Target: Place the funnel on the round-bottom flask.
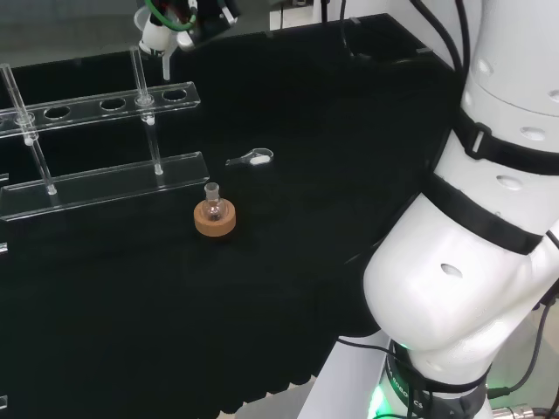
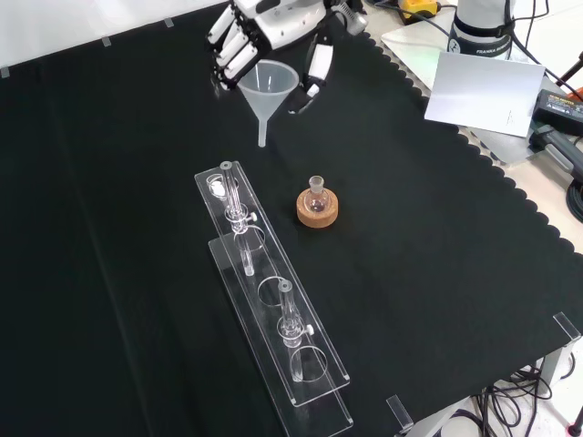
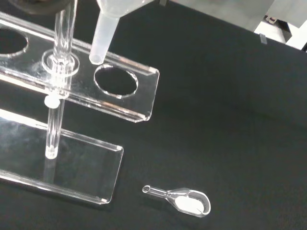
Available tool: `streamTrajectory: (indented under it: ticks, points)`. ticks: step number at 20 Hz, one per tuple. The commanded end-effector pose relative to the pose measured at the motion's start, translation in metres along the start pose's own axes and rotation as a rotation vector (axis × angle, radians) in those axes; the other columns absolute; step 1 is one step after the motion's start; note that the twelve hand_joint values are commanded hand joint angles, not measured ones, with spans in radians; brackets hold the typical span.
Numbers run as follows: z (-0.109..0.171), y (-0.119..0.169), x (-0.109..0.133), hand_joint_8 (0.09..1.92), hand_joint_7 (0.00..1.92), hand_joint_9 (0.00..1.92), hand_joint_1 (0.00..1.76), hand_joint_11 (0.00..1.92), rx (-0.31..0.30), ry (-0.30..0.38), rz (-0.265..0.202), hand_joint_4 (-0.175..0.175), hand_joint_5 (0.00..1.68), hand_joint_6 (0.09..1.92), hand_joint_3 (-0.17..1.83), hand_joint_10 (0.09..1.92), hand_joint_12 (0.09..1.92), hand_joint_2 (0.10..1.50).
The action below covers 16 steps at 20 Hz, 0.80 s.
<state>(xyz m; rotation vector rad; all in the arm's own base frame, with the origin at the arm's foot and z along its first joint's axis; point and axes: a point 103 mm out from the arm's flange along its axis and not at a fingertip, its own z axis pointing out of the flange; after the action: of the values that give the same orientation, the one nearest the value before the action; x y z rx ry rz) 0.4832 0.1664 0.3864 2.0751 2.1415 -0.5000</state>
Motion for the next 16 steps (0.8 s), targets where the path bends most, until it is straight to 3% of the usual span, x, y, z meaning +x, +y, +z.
streamTrajectory:
  ticks: [1, 11, 16]
  points:
    - [0.026, -0.057, -0.001, 0.74, 0.62, 0.92, 0.76, 0.61, 0.062, -0.035, 0.072, -0.051, 0.55, 0.55, 0.52, 0.51, 1.25, 0.82]
    - [0.071, -0.087, 0.005, 0.74, 0.62, 0.92, 0.76, 0.60, 0.126, -0.050, 0.083, -0.051, 0.55, 0.56, 0.52, 0.51, 1.25, 0.81]
    - [0.093, -0.095, 0.009, 0.74, 0.61, 0.92, 0.77, 0.60, 0.129, -0.045, 0.082, -0.051, 0.54, 0.56, 0.52, 0.51, 1.25, 0.81]
